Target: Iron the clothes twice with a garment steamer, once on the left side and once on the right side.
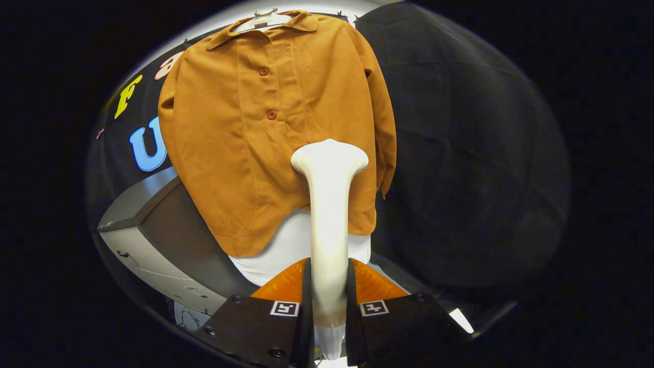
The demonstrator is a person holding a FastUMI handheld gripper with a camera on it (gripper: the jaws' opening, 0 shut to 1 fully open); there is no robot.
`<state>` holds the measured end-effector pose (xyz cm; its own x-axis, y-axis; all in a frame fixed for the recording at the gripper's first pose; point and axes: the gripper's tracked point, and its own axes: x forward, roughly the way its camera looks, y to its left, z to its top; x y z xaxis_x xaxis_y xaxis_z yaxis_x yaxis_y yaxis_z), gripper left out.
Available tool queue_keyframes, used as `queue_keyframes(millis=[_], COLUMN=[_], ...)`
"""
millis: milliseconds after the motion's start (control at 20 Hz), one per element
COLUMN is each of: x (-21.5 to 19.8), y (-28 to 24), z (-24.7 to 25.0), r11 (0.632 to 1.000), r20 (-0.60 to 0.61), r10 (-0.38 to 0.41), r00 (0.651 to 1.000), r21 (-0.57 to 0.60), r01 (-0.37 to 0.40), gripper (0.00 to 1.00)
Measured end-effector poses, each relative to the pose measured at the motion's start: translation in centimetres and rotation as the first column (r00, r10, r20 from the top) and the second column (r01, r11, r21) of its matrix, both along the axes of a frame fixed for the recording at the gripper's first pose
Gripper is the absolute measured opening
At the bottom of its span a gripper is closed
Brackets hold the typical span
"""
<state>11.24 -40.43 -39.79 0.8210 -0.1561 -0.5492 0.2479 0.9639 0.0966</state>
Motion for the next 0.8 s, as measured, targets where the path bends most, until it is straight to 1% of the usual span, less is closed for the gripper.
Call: queue_keyframes(millis=[200,400,600,800], x=[-2.5,-5.5,-7.7,-8.7], y=[0.1,0.8,2.3,4.7], z=[-2.6,-3.2,-1.6,2.1], r11=[1.0,0.999,1.0,1.0], r20=[-0.063,-0.091,-0.064,0.023], r10=[-0.012,-0.024,-0.018,0.0], r00=[0.998,0.996,0.998,1.0], r21=[0.001,0.023,0.003,-0.024], r01=[0.012,0.026,0.018,0.001], gripper=[0.28,0.28,0.28,0.28])
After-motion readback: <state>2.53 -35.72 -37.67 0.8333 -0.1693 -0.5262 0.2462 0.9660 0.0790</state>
